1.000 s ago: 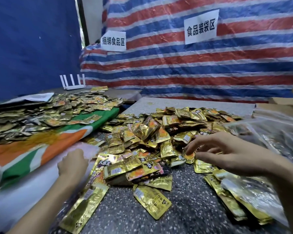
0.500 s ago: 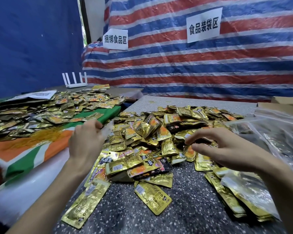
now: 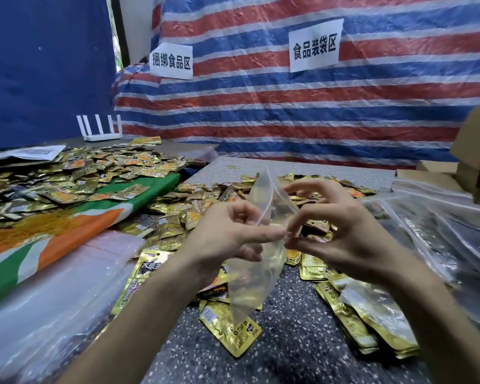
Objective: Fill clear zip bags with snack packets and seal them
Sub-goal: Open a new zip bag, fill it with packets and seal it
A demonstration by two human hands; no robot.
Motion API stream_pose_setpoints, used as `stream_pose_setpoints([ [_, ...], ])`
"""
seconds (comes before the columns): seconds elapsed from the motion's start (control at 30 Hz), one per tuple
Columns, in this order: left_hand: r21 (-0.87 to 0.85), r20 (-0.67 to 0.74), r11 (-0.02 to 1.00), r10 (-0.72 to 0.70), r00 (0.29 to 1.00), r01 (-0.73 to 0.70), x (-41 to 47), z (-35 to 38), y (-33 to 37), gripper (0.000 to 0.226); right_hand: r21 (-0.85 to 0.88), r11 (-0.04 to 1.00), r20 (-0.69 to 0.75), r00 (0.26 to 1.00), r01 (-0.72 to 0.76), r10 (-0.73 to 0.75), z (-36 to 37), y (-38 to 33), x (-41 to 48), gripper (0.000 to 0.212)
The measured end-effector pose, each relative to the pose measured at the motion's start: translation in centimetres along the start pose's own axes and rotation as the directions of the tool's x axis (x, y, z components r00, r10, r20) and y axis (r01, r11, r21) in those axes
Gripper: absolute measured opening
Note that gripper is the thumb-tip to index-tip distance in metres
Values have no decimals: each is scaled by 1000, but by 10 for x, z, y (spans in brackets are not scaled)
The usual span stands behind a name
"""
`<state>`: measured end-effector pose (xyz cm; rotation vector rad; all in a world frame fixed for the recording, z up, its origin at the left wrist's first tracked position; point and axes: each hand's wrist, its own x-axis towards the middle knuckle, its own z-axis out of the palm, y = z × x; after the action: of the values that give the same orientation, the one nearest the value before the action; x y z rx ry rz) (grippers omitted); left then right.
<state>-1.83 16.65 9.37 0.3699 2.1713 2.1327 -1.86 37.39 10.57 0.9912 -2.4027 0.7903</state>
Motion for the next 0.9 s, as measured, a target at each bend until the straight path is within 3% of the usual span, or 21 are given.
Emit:
stream_pose_setpoints([
  [0.1, -173, 97, 977, -111, 989, 127, 4, -4, -5, 26, -28, 998, 13, 999, 50, -49, -6, 5, -2, 19],
  [0.2, -115, -48, 984, -141, 989, 135, 14, -8, -7, 9, 63, 996, 127, 990, 61, -69, -12, 9, -4, 13],
  [0.27, 99, -271, 995, 13, 963, 14, 20, -11, -12, 13, 89, 996, 232, 972, 27, -47, -15, 11, -7, 4],
  [0.33, 387, -415, 917, 262, 871, -92, 25, -14, -17, 17, 64, 998, 266, 964, 7, -24, -18, 13, -9, 9],
  [0.4, 446, -360, 886, 308, 880, -128, 27, -17, -21, 17, 56, 998, 260, 965, 21, -35, -18, 13, -9, 15],
  [0.47, 231, -133, 967, 138, 981, -105, 27, -23, -20, 32, 43, 997, 236, 969, 58, -67, -17, 11, -8, 17],
  [0.5, 121, -2, 991, 58, 998, -58, 28, -28, -21, 43, 42, 997, 220, 973, 65, -72, -17, 11, -8, 16],
  [0.57, 126, 76, 992, 8, 997, -18, 30, -41, -25, 55, 50, 997, 192, 979, 52, -61, -19, 11, -8, 14],
  [0.63, 456, -68, 890, 42, 997, -7, 39, -60, -44, 48, 55, 998, 176, 983, 42, -51, -23, 11, -9, 13],
  [0.7, 808, -171, 578, 36, 985, 120, 45, -81, -71, 36, 49, 998, 162, 986, 38, -45, -26, 11, -10, 13],
  [0.77, 900, -177, 380, -127, 976, 212, 48, -96, -100, 42, 47, 998, 156, 987, 30, -37, -28, 9, -10, 13],
  [0.83, 910, -166, 339, -235, 958, 241, 49, -104, -121, 49, 42, 999, 150, 988, 30, -36, -29, 9, -11, 13],
  [0.9, 892, -217, 355, -209, 954, 281, 48, -107, -133, 68, 37, 999, 147, 989, 28, -33, -29, 8, -10, 13],
])
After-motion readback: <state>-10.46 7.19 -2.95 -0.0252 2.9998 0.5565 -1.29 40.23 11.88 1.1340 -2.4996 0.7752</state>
